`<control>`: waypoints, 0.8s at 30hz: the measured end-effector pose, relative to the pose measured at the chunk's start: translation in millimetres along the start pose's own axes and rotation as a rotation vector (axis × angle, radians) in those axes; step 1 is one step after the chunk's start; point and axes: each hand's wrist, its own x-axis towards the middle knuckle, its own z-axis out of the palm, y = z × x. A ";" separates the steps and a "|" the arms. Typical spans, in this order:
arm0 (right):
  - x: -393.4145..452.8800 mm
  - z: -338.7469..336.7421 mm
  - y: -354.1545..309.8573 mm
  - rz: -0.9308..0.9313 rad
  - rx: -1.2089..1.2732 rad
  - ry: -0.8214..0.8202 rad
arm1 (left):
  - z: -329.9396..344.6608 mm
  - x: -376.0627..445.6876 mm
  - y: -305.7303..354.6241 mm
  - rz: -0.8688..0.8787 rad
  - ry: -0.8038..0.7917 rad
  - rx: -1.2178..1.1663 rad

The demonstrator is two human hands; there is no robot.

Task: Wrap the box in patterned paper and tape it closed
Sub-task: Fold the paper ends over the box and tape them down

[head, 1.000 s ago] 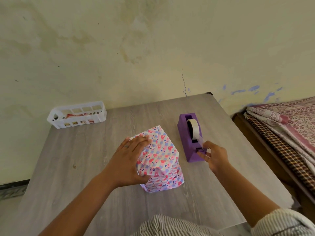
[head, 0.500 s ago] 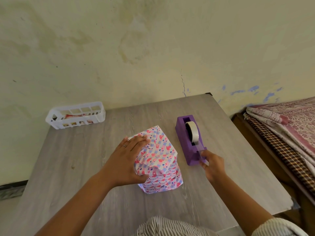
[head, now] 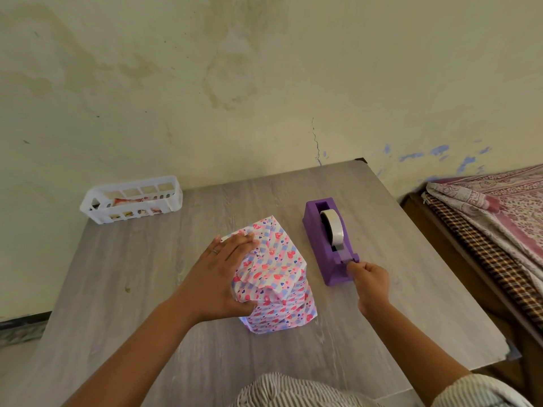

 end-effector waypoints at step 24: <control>-70.6 34.0 -105.6 -0.742 -0.402 -0.604 | 2.9 -2.4 0.6 -0.001 0.001 0.012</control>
